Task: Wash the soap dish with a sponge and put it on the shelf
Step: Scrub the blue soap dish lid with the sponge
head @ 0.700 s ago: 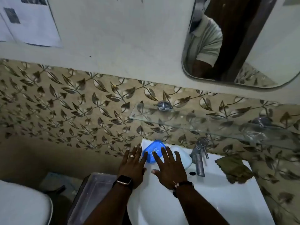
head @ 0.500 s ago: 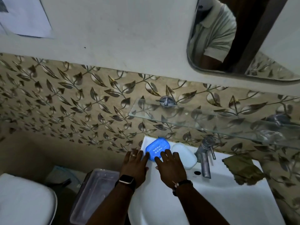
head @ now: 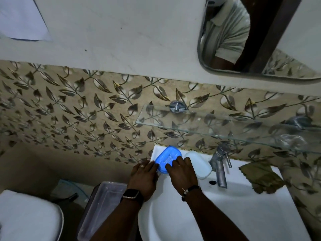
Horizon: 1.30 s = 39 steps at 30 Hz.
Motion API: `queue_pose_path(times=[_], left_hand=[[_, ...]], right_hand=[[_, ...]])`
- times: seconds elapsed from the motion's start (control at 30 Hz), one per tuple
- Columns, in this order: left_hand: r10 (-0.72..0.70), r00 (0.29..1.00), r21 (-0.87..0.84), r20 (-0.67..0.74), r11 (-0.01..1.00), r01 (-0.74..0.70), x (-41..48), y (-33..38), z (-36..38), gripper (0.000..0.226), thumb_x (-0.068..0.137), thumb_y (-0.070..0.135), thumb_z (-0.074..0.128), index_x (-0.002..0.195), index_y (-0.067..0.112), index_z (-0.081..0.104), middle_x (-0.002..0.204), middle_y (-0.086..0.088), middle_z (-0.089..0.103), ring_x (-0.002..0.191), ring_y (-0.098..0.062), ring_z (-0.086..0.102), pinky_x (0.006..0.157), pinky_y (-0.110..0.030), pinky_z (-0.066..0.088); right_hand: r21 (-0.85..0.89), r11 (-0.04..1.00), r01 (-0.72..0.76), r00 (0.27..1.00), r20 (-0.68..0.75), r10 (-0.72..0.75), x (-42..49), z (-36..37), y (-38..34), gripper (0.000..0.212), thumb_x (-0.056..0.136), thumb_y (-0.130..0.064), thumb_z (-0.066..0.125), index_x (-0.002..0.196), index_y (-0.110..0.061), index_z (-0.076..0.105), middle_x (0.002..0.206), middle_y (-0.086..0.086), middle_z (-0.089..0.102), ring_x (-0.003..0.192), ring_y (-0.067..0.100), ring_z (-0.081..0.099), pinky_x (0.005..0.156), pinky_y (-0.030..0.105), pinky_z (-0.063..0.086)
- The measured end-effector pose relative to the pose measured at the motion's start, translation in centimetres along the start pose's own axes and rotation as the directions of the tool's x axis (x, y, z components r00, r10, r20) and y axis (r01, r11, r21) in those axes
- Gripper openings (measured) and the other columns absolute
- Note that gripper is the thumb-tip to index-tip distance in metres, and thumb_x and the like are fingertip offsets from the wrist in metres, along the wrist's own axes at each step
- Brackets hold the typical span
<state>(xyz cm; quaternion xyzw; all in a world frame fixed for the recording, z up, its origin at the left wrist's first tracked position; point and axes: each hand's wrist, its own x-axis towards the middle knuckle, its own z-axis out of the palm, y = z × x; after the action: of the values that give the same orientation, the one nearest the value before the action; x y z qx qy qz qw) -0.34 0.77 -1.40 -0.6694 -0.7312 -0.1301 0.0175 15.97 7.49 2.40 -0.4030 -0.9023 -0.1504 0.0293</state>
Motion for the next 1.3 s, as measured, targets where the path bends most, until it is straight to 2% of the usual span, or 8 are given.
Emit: queue_pose_path(times=[0.17, 0.33, 0.53, 0.63, 0.77, 1.0, 1.13, 1.3], left_hand=[[-0.268, 0.963, -0.568, 0.027, 0.788, 0.236, -0.4, 1.1, -2.7, 0.043, 0.102, 0.043, 0.043, 0.134, 0.021, 0.059, 0.126, -0.003, 0.069, 0.111, -0.025, 0.065, 0.096, -0.035, 0.049], [-0.435, 0.894, -0.815, 0.106, 0.477, 0.329, -1.0, 3.3, -4.6, 0.029, 0.098, 0.029, 0.06, 0.118, 0.01, 0.068, 0.1, -0.013, 0.075, 0.091, -0.029, 0.072, 0.088, -0.041, 0.055], [-0.324, 0.883, -0.937, 0.339, -0.026, 0.35, -2.2, 5.9, -6.3, 0.025, 0.101, 0.02, 0.056, 0.108, -0.001, 0.069, 0.1, -0.023, 0.073, 0.075, -0.027, 0.07, 0.068, -0.033, 0.061], [-0.18, 0.878, -0.894, 0.443, -0.166, 0.417, -3.1, 6.7, -6.5, 0.031, 0.101, 0.027, 0.056, 0.107, 0.0, 0.07, 0.099, -0.021, 0.075, 0.074, -0.028, 0.07, 0.064, -0.031, 0.061], [-0.052, 0.869, -0.862, 0.491, -0.173, 0.477, -4.5, 7.9, -5.7, 0.033, 0.096, 0.033, 0.063, 0.101, 0.003, 0.073, 0.09, -0.019, 0.077, 0.069, -0.026, 0.071, 0.063, -0.033, 0.061], [-0.029, 0.878, -0.868, 0.478, -0.17, 0.467, -4.7, 10.6, -4.4, 0.024, 0.092, 0.018, 0.068, 0.097, -0.006, 0.072, 0.09, -0.029, 0.074, 0.075, -0.033, 0.072, 0.07, -0.037, 0.063], [-0.042, 0.893, -0.889, 0.447, -0.127, 0.439, -4.6, 11.6, -4.0, 0.021, 0.093, 0.019, 0.068, 0.091, 0.0, 0.075, 0.087, -0.026, 0.075, 0.078, -0.033, 0.072, 0.067, -0.034, 0.061], [-0.071, 0.898, -0.896, 0.434, -0.131, 0.423, -5.1, 12.3, -3.4, 0.018, 0.092, 0.02, 0.068, 0.088, 0.006, 0.079, 0.087, -0.026, 0.075, 0.077, -0.034, 0.072, 0.067, -0.033, 0.061]], right_hand=[[-0.013, 0.999, 0.043, 0.996, -0.074, -0.044, -2.3, -2.2, 0.0, 0.016, 0.07, -0.013, 0.064, 0.081, -0.024, 0.063, 0.065, 0.001, 0.057, 0.072, 0.026, 0.056, 0.07, 0.039, 0.031], [-0.034, 0.999, 0.029, 0.984, -0.176, -0.034, -5.0, -5.3, 0.3, 0.025, 0.078, -0.009, 0.043, 0.083, -0.022, 0.064, 0.066, 0.002, 0.056, 0.07, 0.027, 0.055, 0.067, 0.038, 0.028], [-0.038, 0.999, -0.005, 0.948, -0.318, -0.008, -8.7, -8.3, 1.0, 0.02, 0.079, -0.006, 0.052, 0.082, -0.02, 0.066, 0.064, 0.003, 0.055, 0.07, 0.028, 0.056, 0.064, 0.037, 0.036], [-0.006, 1.0, -0.008, 0.942, -0.335, 0.005, -11.0, -8.9, 1.4, 0.016, 0.079, -0.005, 0.058, 0.082, -0.019, 0.065, 0.064, 0.004, 0.054, 0.071, 0.029, 0.057, 0.065, 0.036, 0.042], [-0.042, 0.999, 0.033, 0.965, -0.257, -0.042, -14.5, -8.7, 2.3, 0.023, 0.08, -0.005, 0.043, 0.082, -0.02, 0.061, 0.065, 0.005, 0.053, 0.073, 0.029, 0.055, 0.067, 0.035, 0.04], [-0.073, 0.997, -0.001, 0.954, -0.299, -0.021, -17.5, -7.1, 5.9, 0.03, 0.083, -0.002, 0.053, 0.106, -0.02, 0.063, 0.088, 0.005, 0.065, 0.087, 0.029, 0.059, 0.067, 0.038, 0.039], [-0.091, 0.979, -0.183, 0.931, -0.336, 0.143, -17.5, -7.1, 10.4, 0.04, 0.083, 0.0, 0.05, 0.116, -0.015, 0.065, 0.108, 0.008, 0.068, 0.096, 0.031, 0.061, 0.075, 0.041, 0.044], [-0.1, 0.896, -0.432, 0.897, -0.158, 0.414, -16.6, -6.2, 16.4, 0.037, 0.076, -0.008, 0.069, 0.111, -0.02, 0.066, 0.103, 0.001, 0.067, 0.099, 0.029, 0.06, 0.081, 0.041, 0.036]])
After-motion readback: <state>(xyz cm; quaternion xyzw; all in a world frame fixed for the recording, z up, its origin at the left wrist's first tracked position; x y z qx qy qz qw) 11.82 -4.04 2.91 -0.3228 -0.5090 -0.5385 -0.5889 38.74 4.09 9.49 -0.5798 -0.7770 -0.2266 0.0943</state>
